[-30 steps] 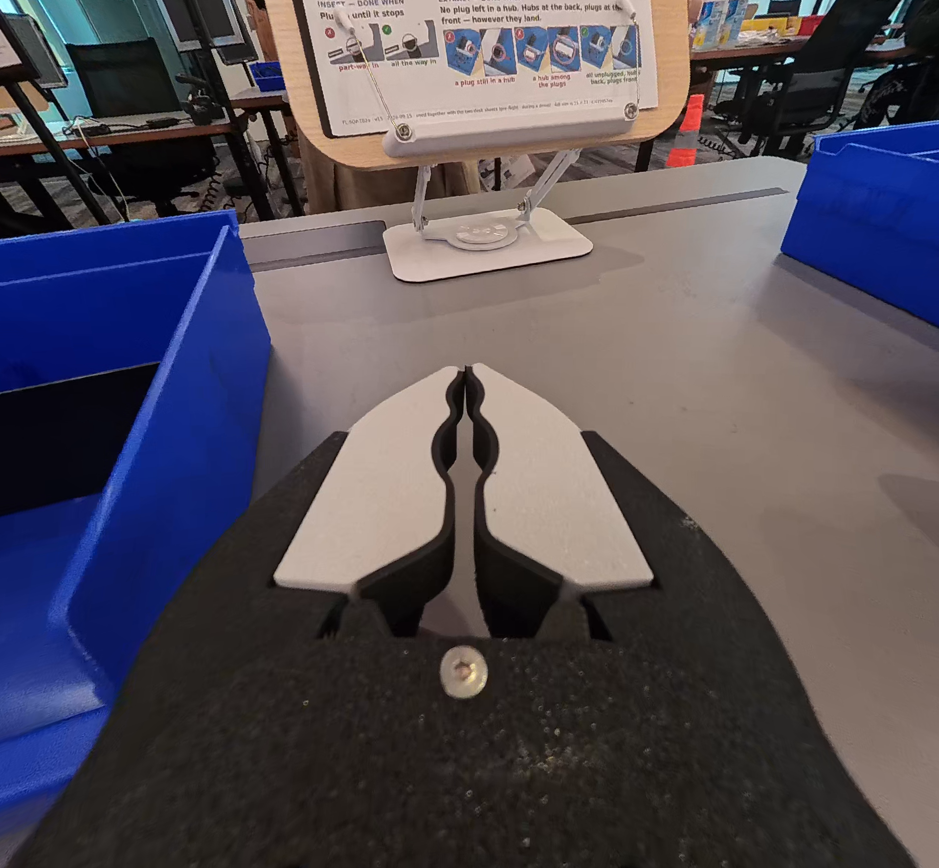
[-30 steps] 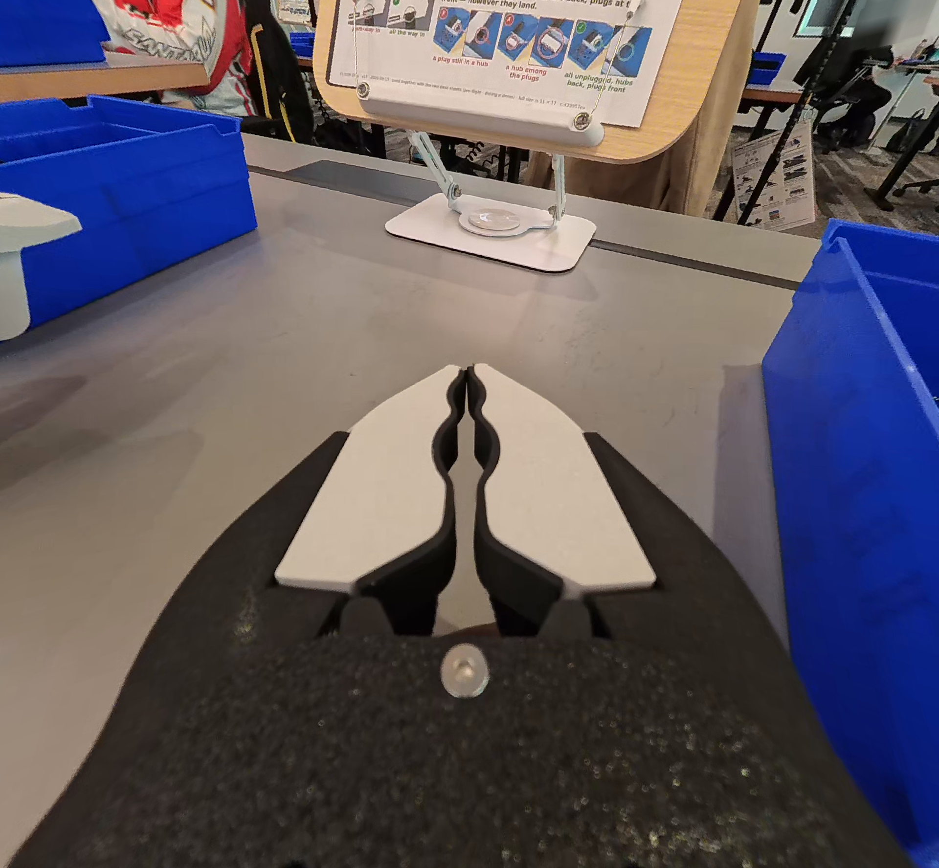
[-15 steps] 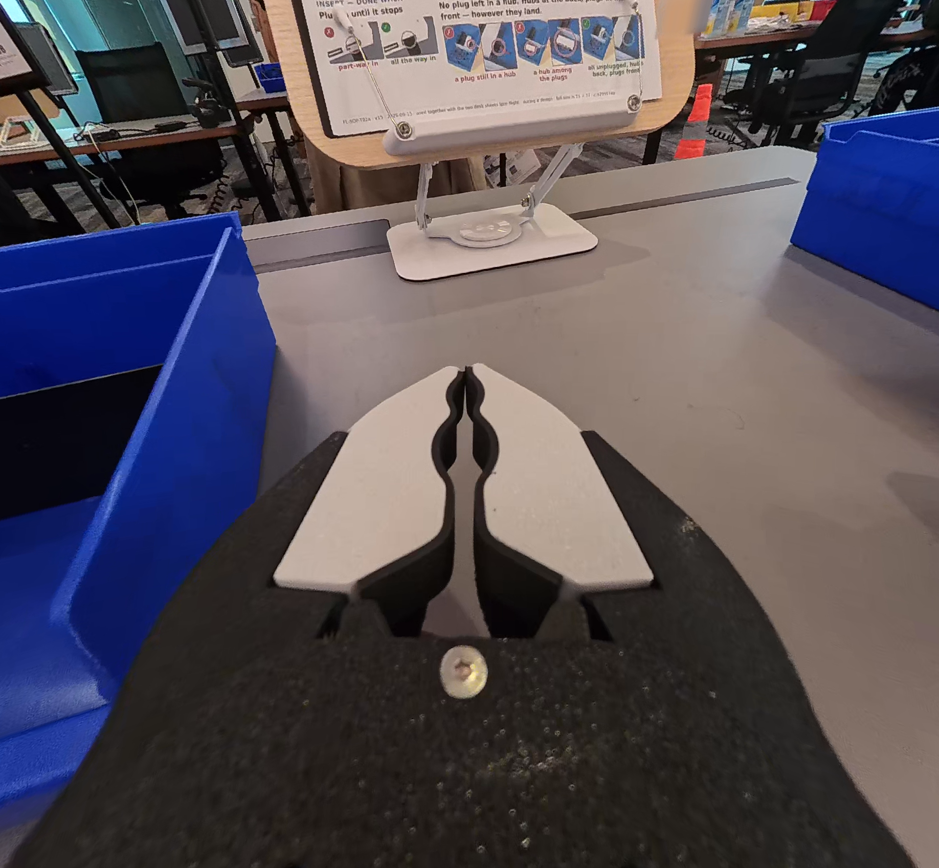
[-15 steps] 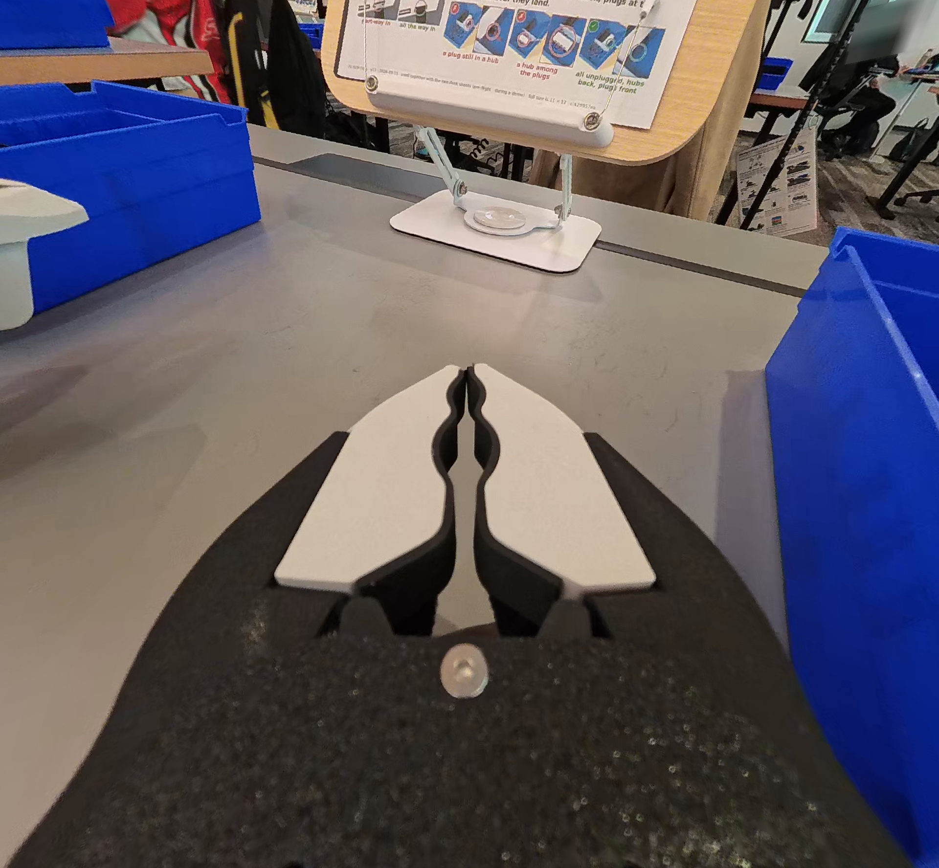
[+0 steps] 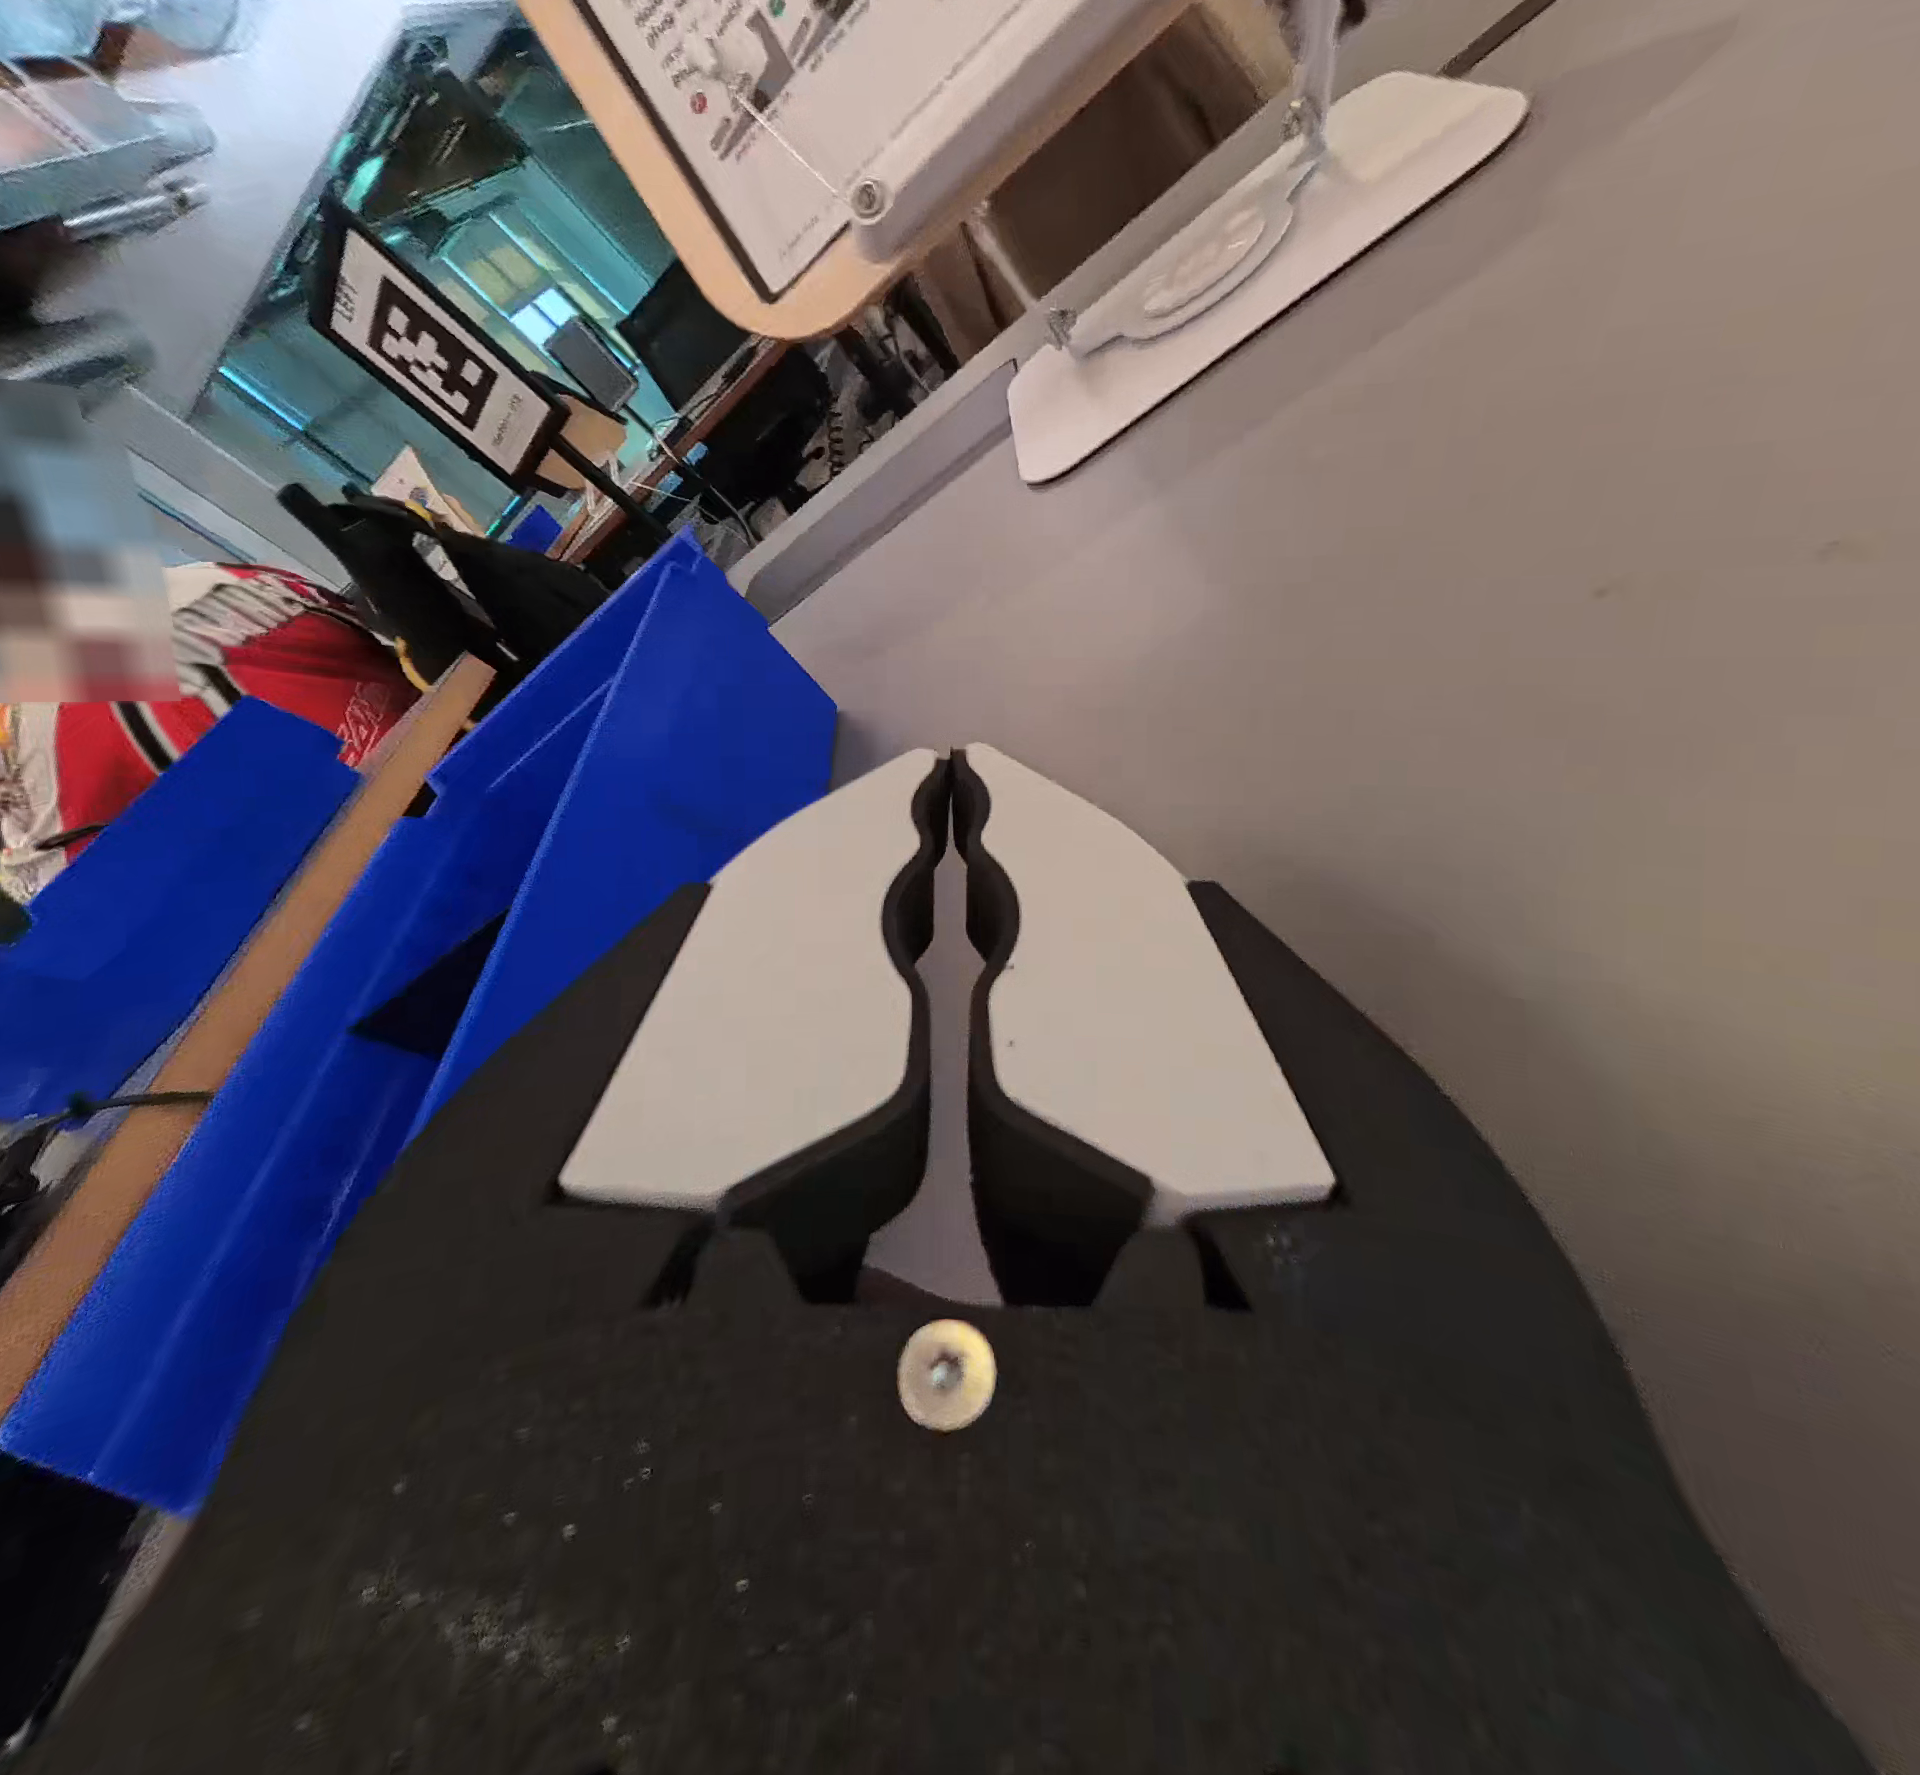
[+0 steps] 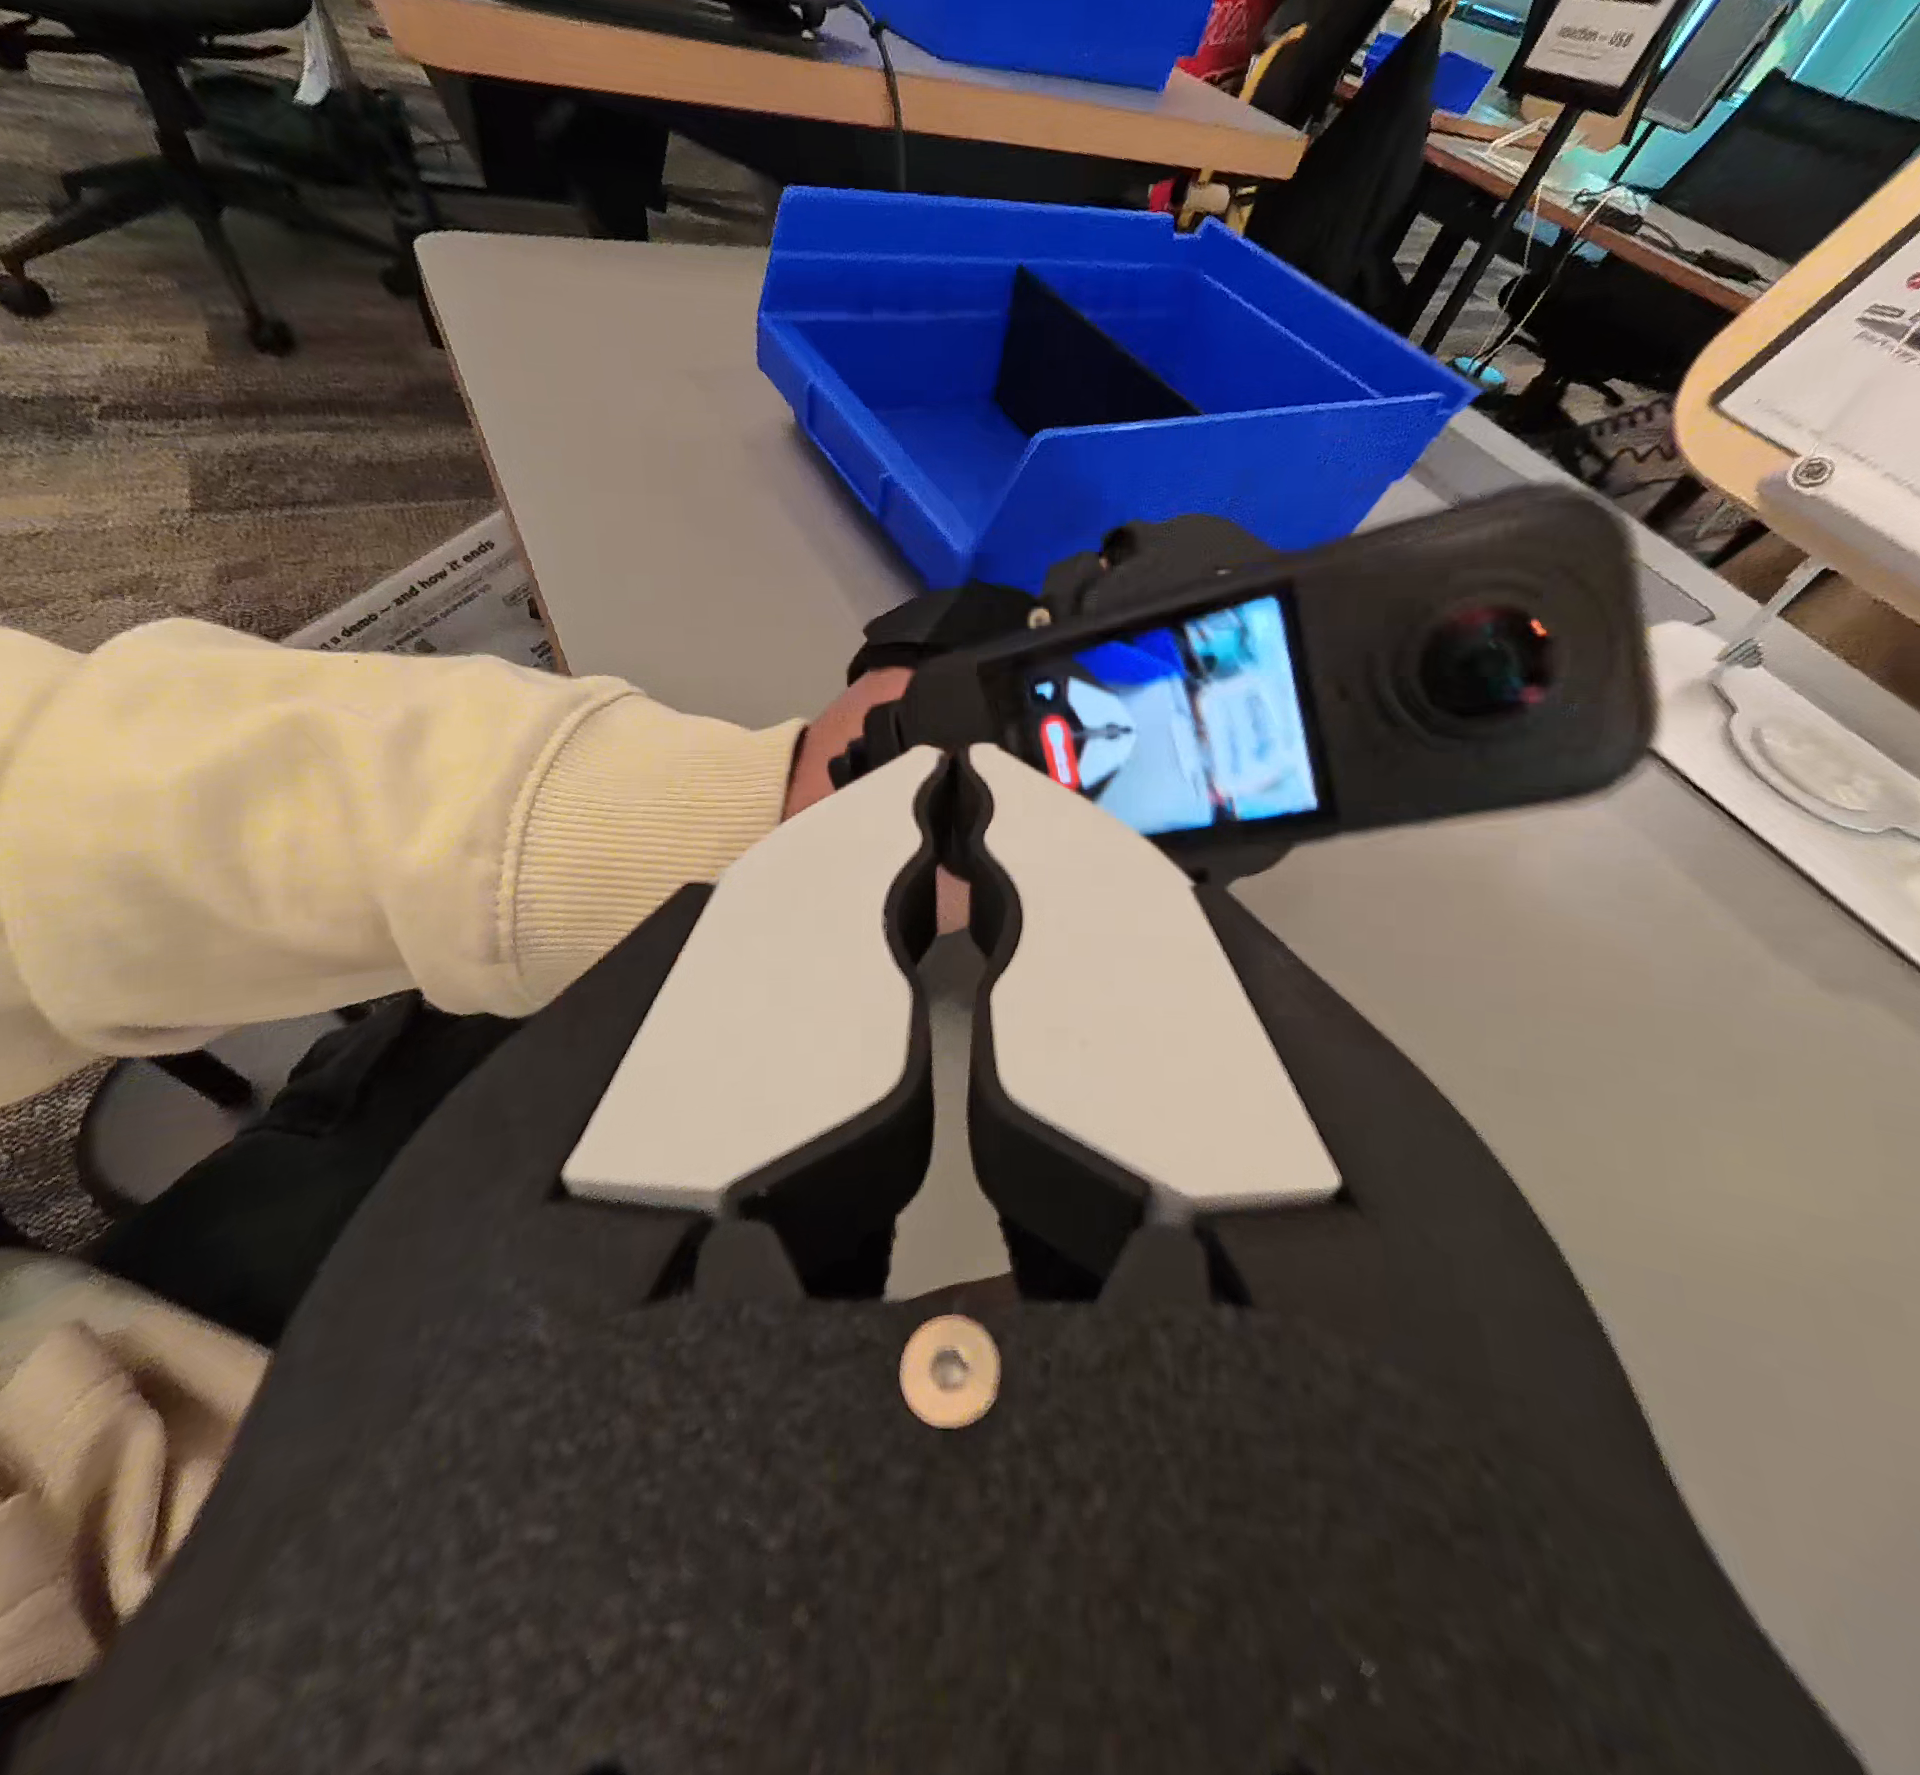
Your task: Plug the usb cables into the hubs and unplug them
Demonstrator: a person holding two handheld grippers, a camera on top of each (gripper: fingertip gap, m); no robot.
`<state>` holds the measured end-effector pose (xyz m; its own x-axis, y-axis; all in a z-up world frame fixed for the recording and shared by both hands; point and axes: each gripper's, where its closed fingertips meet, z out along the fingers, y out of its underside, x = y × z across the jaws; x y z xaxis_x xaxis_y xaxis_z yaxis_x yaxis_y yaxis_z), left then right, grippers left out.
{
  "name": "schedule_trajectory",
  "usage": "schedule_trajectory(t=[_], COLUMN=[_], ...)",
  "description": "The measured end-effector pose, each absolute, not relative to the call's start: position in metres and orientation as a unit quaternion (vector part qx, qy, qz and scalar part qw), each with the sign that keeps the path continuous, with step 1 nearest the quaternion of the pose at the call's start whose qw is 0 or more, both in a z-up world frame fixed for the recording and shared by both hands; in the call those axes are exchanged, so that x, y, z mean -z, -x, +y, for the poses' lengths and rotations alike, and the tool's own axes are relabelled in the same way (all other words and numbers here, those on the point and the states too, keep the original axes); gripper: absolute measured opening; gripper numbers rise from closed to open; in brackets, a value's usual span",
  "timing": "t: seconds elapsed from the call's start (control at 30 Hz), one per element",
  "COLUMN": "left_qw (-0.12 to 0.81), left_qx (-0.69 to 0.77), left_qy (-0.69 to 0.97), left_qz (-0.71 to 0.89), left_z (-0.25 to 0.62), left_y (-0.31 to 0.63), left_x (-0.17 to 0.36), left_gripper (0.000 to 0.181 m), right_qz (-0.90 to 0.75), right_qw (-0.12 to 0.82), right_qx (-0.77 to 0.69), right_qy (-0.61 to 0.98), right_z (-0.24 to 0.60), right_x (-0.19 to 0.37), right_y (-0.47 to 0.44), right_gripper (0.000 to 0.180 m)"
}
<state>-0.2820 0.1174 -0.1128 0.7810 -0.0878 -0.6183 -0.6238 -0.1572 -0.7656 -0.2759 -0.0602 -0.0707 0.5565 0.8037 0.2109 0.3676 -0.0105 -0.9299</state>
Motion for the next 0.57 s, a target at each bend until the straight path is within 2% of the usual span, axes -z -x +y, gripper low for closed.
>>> schedule_trajectory(t=[0.03,0.27,0.43,0.57], left_qw=[0.6,0.595,0.549,0.567], left_qx=[-0.229,-0.245,-0.261,-0.24], left_qy=[0.725,0.721,0.748,0.746], left_qz=[0.247,0.258,0.265,0.255], left_z=[0.117,0.119,0.126,0.123], left_y=[0.281,0.278,0.283,0.28], left_x=[0.113,0.116,0.135,0.127], left_gripper=[0.0,0.0,0.0,0.0], right_qz=[-0.429,-0.435,-0.431,-0.443], right_qw=[0.561,0.563,0.582,0.583], right_qx=[-0.194,-0.16,-0.116,-0.12], right_qy=[0.681,0.685,0.68,0.671], right_z=[-0.062,-0.06,-0.05,-0.052], right_x=[0.071,0.076,0.078,0.074], right_y=[0.276,0.27,0.265,0.267], right_gripper=[0.0,0.0,0.0,0.0])
